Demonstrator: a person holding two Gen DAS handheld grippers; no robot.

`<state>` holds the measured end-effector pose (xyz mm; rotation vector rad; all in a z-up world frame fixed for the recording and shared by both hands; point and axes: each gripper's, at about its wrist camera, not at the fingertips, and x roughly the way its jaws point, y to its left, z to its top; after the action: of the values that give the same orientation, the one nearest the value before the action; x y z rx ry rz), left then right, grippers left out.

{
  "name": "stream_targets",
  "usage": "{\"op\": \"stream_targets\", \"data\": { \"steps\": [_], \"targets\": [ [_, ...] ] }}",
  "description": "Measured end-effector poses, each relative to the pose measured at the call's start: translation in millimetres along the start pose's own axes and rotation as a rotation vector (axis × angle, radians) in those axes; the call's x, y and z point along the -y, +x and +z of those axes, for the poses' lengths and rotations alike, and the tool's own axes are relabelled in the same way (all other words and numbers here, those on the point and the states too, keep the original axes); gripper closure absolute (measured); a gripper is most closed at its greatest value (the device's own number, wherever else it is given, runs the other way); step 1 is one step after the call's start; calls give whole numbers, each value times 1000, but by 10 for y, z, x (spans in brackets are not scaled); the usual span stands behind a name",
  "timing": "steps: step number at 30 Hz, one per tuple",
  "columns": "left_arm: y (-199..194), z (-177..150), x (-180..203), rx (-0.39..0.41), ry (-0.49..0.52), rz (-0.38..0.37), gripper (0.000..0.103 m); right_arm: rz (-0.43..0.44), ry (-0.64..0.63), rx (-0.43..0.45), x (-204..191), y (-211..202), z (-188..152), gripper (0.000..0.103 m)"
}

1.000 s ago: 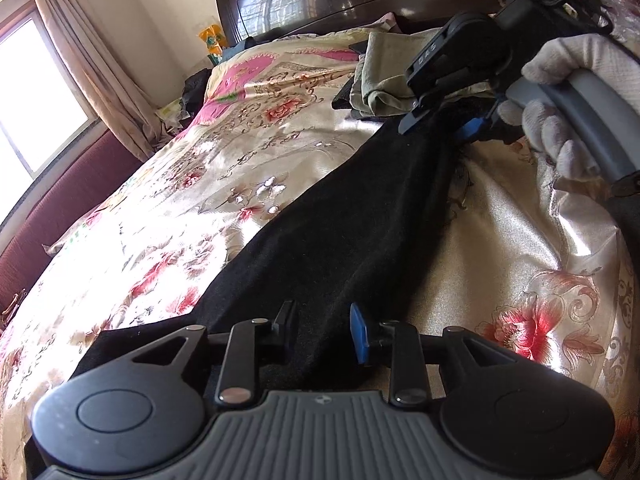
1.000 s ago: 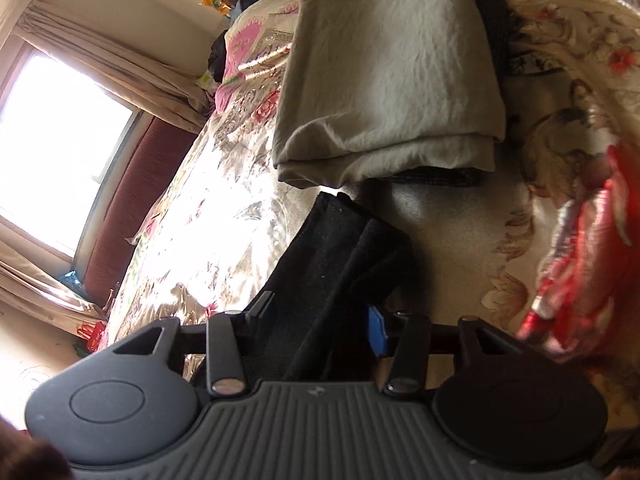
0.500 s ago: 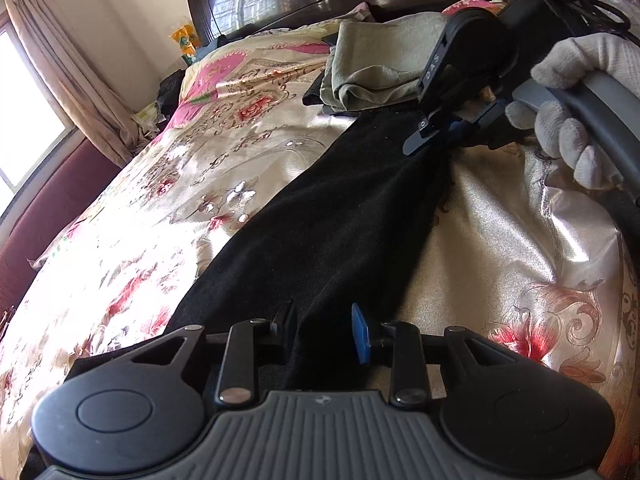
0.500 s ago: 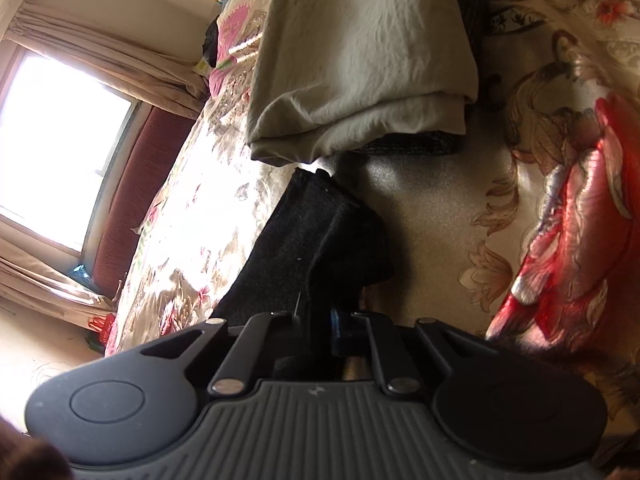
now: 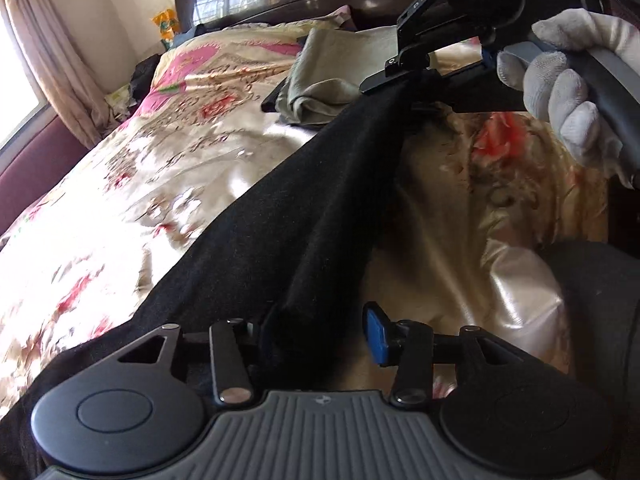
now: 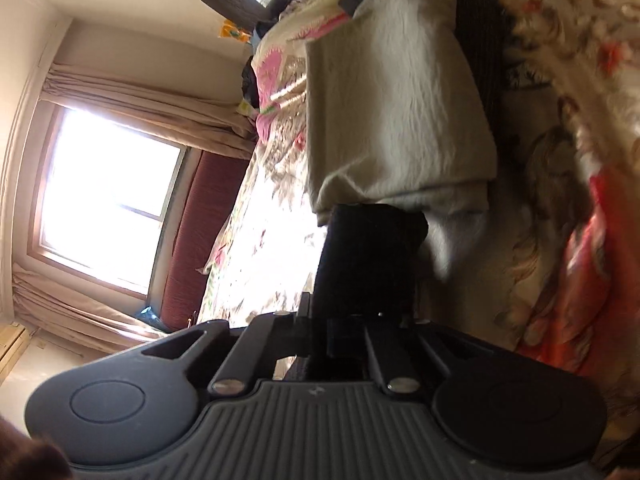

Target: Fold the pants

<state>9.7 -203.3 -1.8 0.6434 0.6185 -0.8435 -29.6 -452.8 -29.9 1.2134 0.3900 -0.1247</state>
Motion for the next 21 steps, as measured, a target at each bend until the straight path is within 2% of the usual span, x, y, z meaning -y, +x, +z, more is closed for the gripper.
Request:
{"op": "stream_targets", "data": {
  "steps": [3,6,9,12,14,15,18,21],
  "targets": [
    [-16,57,119,19,-2,-29,45,-56,13,31,135,-156,75,97],
    [-218,52,33,69,-68,-37,45,-117,-25,33,172,-245,36,97],
    [-469,-84,-168,112,-102,52,44,-148,-46,21,161,-238,37,97],
    [-544,-368,-402,57,-120,157,44,-139,-77,31,4,-220,54,97],
    [-504,-618,-514,-44,-144,163,44,-145,-104,34,-101,-199,70,97],
    [-504,-744,-548,-86,-171,138,44,-148,-114,33,-132,-191,66,97],
    [-714,-975,-562,-85,-243,82,44,-173,-139,28,-223,-182,17,97],
    [-874,-1006,-561,-57,-261,82,45,-201,-153,31,-299,-158,5,96]
  ]
}}
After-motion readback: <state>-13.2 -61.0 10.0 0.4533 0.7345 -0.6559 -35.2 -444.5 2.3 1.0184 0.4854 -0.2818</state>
